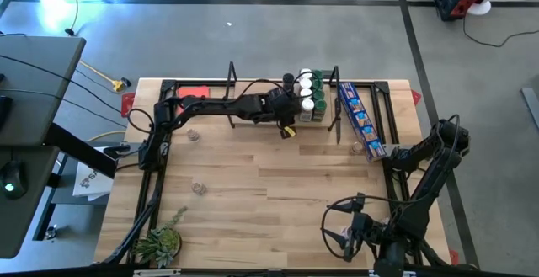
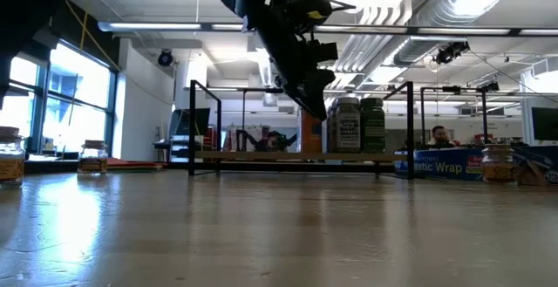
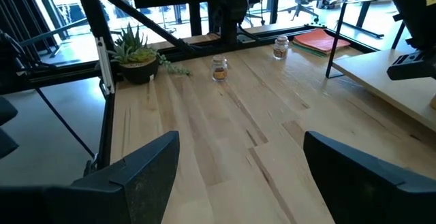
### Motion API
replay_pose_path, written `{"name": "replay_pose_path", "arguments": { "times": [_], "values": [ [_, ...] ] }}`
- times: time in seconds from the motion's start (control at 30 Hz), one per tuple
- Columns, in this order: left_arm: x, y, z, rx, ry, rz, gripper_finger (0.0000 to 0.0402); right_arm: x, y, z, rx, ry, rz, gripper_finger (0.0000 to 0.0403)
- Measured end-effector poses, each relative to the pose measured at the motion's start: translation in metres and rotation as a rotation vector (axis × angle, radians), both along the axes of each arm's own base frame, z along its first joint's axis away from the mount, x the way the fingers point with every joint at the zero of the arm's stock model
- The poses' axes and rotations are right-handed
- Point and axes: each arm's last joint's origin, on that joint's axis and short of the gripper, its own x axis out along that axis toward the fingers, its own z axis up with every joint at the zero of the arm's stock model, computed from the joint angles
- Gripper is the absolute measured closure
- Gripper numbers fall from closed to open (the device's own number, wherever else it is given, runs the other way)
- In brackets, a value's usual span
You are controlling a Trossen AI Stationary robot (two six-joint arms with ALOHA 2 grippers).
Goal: Shelf spices
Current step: Put the left black seasoning bottle on the shelf aligned with the other black seasoning bottles
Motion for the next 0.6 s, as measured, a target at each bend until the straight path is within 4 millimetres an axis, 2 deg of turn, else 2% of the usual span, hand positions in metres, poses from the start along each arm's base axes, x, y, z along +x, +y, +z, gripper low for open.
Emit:
{"name": "replay_pose_path", "arguments": {
  "times": [0.17, 0.4, 0.6],
  "values": [
    [0.002, -0.006, 0.003, 0.011, 0.006, -0.027, 0.0266, 0.0, 0.0, 0.0, 0.0, 0.0, 0.0, 0.0094],
    [0.001, -0.036, 0.008, 0.033, 0.092, -0.105, 0.0266, 0.0, 0.0, 0.0, 0.0, 0.0, 0.0, 0.0094],
    [-0.001, -0.03, -0.004, 0.062, 0.132, -0.068, 0.0266, 0.0, 0.0, 0.0, 0.001, 0.0, 0.0, 0.0094]
  ]
}}
